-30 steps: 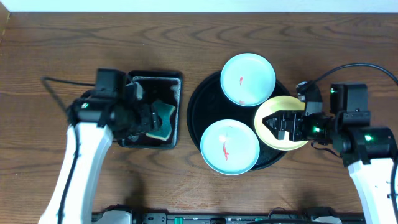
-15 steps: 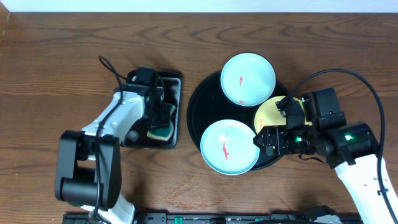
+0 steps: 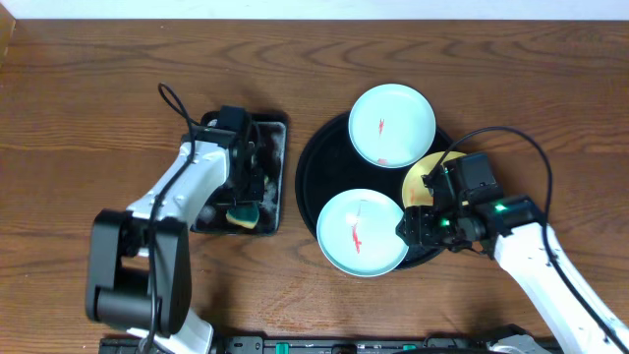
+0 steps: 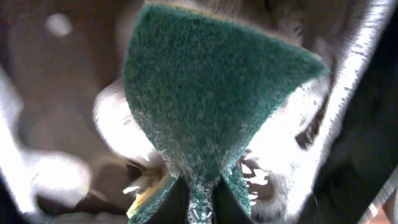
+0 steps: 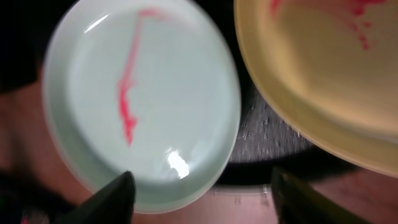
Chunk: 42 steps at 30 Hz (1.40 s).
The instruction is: Clean dirty plates on tray and stack at the side
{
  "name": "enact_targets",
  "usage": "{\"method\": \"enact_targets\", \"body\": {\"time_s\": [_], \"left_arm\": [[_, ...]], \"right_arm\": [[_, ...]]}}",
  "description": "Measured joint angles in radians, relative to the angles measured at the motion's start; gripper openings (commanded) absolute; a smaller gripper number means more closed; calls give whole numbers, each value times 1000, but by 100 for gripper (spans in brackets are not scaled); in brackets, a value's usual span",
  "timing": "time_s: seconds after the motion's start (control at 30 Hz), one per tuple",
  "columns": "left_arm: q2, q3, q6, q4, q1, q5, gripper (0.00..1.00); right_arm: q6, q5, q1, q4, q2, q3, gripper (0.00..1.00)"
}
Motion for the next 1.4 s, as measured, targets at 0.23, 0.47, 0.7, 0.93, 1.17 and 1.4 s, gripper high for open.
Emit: {"method": "enact_targets", "body": {"time_s": [0.23, 0.47, 0.7, 0.93, 1.17, 1.4], "left_arm": [[-158, 1, 0, -10, 0, 1, 8], [-169, 1, 0, -24, 0, 1, 8], [-169, 1, 0, -25, 0, 2, 8], [-169, 1, 2, -24, 0, 1, 17], [-169, -1, -1, 21, 0, 2, 47], [-164, -103, -4, 177, 1, 4, 50]], "right_arm": [[17, 14, 8, 169, 143, -57, 34], [31, 24, 48, 283, 275, -59, 1], [50, 130, 52, 422, 276, -56, 1], [38, 259, 52, 523, 276, -56, 14], [-16, 232, 52, 525, 275, -56, 29], [-28, 201, 52, 449, 188, -56, 39]]}}
